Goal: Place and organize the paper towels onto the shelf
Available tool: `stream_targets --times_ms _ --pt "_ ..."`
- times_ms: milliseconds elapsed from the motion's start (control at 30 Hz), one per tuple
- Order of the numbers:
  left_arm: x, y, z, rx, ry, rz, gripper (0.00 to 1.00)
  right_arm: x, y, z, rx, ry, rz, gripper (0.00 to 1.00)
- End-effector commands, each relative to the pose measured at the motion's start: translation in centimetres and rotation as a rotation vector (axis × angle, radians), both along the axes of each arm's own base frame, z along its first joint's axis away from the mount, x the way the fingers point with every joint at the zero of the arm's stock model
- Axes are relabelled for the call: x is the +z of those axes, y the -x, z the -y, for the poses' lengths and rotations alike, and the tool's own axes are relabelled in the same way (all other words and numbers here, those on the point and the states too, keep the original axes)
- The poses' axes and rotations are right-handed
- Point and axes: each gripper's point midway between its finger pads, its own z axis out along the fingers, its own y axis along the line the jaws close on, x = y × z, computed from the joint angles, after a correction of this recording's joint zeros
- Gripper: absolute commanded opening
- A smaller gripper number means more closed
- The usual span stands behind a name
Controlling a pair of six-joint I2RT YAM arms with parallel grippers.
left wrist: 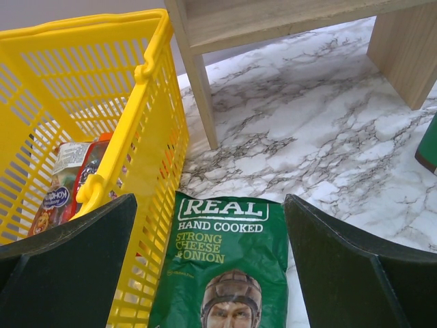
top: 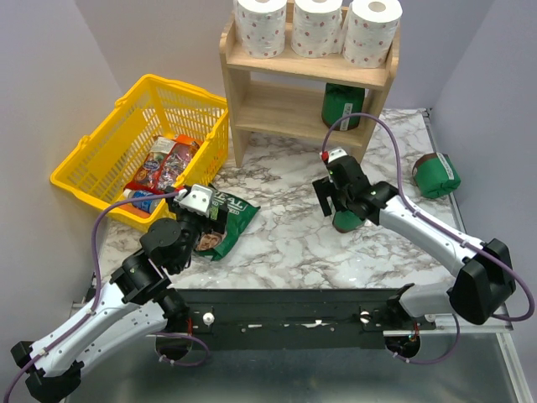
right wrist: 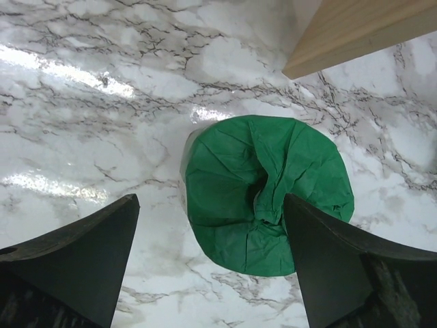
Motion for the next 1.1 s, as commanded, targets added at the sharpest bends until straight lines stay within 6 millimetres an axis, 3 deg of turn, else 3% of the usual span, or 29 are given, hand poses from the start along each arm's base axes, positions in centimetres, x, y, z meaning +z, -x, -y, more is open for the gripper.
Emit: stream_targets --times_ms 0,333,533,733,1000,1067 --pt "1.1 0.1 -0.1 0.002 0.034 0.018 0.99 -1.1 -0.9 -0.1 -0.025 -0.014 0.005 0.95" --pt "1.0 0.0 0.0 -0.001 0.03 0.014 0.99 -5.4 0.2 0.2 -0.07 -0.006 -0.078 0.94" --pt "0.8 -0.1 0.1 0.002 0.024 0.011 0.99 -6.7 0.1 0.8 -0.086 0.014 -0.068 0.89" --pt "0.9 -0.1 0.1 0.002 0.022 0.011 0.99 -4.8 -0.4 0.8 -0.044 0.013 0.003 0.73" --pt "0.8 -0.1 0.1 0.004 0.019 0.011 0.99 -1.9 -0.4 -1.3 0.245 0.029 0.065 0.48" --pt "1.0 0.0 0.0 0.005 0.026 0.017 0.99 -0.1 -0.6 -1.9 0.304 0.021 0.11 0.43"
